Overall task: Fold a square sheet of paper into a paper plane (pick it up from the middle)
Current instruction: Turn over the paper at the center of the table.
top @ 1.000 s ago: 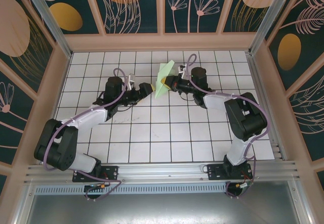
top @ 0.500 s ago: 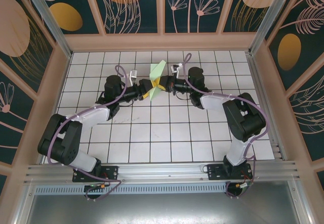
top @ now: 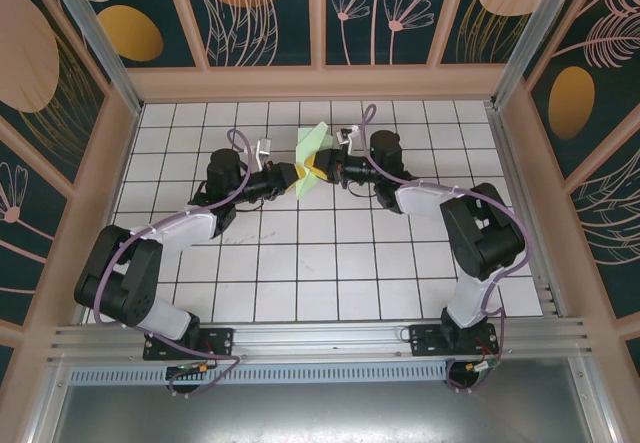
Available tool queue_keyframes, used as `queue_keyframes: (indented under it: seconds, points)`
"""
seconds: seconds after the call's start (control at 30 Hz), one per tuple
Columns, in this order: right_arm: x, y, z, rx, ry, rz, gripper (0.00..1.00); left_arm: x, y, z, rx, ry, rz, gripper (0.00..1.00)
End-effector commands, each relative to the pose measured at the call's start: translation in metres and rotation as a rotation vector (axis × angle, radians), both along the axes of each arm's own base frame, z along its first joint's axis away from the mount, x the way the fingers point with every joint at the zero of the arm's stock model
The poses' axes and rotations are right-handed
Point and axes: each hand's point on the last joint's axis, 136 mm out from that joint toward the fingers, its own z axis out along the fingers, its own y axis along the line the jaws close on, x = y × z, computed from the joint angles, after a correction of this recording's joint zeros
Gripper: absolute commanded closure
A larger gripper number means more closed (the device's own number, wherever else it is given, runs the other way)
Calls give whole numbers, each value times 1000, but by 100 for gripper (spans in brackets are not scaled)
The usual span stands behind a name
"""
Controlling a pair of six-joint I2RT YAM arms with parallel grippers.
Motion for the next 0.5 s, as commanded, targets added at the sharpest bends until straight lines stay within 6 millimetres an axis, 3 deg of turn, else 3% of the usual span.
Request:
queue_keyframes:
  seconds: [0.0, 0.13, 0.23, 0.33, 0.47]
  points:
    - [12, -13, -2, -80, -36, -51, 76, 6, 6, -6, 79, -20, 24, 87]
    - [29, -43, -22, -290, -53, -194, 58, 13, 21, -33, 285, 2, 74, 92]
    - [38, -68, -36, -474, -72, -314, 47, 21, 47, -55, 514, 34, 145, 94]
    - [41, -88, -42, -581, -85, -391, 42, 22, 73, -70, 688, 58, 205, 94]
    - [41, -106, -47, -665, -98, -457, 38, 33, 108, -64, 897, 50, 314, 92]
